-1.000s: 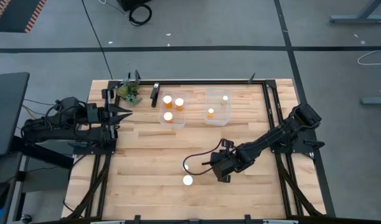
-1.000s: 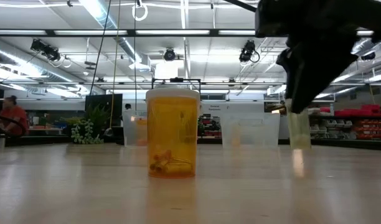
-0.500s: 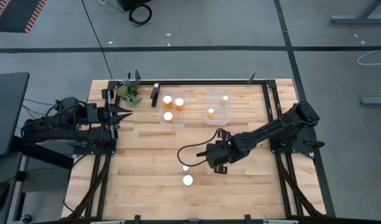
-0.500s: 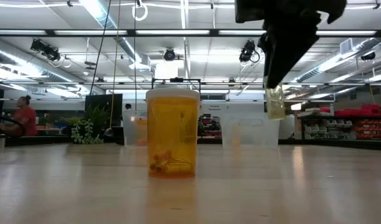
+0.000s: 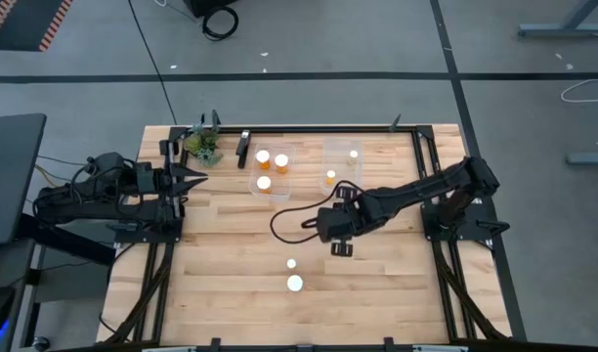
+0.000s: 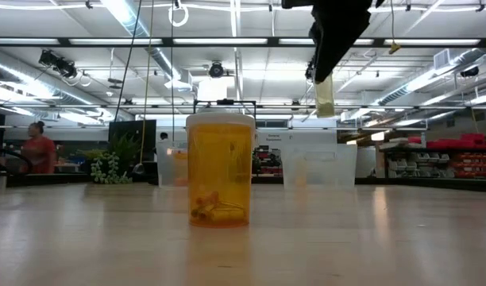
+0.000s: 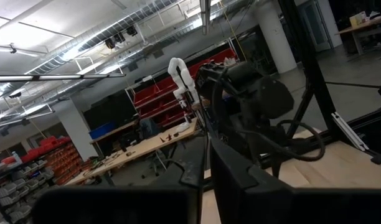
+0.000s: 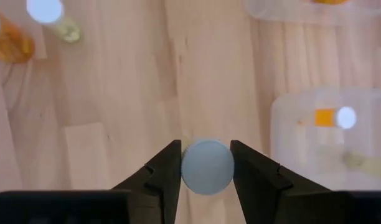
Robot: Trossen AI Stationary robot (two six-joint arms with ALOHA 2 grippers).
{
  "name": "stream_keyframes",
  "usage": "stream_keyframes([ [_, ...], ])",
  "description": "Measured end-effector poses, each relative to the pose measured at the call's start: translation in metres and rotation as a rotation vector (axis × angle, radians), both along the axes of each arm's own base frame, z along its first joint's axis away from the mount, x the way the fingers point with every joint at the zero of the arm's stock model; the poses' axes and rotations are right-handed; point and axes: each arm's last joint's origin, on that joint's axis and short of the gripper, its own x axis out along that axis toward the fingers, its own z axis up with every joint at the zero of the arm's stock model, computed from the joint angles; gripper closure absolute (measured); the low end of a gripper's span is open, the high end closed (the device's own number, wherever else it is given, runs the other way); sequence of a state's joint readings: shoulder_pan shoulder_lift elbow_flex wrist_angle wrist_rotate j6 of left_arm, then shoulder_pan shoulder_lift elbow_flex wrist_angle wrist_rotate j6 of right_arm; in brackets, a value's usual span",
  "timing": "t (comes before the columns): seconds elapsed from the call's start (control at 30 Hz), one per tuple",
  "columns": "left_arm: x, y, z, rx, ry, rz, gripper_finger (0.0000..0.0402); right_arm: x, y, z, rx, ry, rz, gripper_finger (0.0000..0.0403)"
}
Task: Pick and place medicine bottles into bin by pill shape (circle, oval)
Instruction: Put the small yellow pill bottle in the right transparent bin
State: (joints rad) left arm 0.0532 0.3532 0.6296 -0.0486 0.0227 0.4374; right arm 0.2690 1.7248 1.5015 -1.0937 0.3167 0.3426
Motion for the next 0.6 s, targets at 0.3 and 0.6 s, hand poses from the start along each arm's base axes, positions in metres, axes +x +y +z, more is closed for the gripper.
stream_keyframes([
  [0.3,0.000,0.000,0.000,0.001,0.000,0.000,0.0367,0.004,-0.029,0.002,-0.031,0.042,-0.006,0.0264],
  [0.6,0.000,0.000,0.000,0.000,0.000,0.000,0.0367,0.002,-0.058,0.001,-0.048,0.108,-0.048,0.0264],
])
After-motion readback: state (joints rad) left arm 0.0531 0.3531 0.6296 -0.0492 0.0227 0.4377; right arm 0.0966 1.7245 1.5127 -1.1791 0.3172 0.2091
